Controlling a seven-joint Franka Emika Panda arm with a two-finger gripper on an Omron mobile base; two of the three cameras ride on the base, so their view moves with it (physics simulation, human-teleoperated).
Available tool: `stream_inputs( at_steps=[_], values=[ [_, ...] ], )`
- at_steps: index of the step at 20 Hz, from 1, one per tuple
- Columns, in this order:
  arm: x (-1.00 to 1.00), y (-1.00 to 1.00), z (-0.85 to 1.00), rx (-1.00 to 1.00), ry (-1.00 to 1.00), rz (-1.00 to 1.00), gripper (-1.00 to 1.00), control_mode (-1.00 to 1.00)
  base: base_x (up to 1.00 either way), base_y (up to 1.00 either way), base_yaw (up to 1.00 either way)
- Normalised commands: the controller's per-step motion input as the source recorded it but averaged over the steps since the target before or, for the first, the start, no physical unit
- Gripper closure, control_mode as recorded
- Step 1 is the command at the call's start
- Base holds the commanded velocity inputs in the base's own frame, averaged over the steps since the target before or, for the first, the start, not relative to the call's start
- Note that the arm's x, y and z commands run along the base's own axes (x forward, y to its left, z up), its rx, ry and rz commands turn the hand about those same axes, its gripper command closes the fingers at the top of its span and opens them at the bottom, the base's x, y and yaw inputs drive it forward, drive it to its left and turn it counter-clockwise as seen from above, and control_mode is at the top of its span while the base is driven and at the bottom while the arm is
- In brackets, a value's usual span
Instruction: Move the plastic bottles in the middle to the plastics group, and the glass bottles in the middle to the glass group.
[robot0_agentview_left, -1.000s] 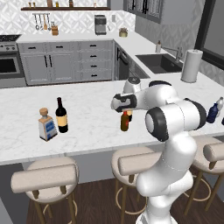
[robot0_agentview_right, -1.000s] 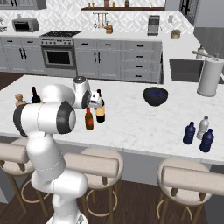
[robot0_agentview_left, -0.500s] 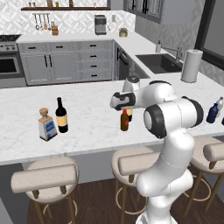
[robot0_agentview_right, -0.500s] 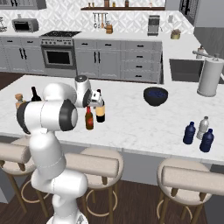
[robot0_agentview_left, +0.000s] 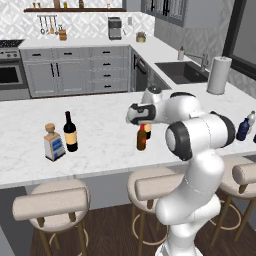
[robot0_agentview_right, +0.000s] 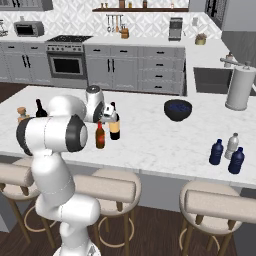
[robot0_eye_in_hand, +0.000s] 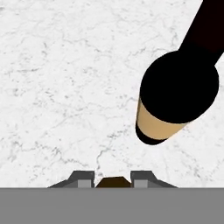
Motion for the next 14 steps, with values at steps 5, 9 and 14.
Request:
stream_inputs(
  at_steps=[5, 9, 14],
  values=[
    [-0.62, 0.35, 0.43, 0.11, -0.05, -0.01, 1.0, -1.0, 0.0, 0.0, 0.0],
    [-0.61, 0.62, 0.44, 0.0, -0.05, 0.0, 1.0, -1.0, 0.0, 0.0, 0.0],
    [-0.45, 0.74, 0.4, 0.0, 0.0, 0.01, 1.0, -1.0, 0.0, 0.0, 0.0]
  ],
)
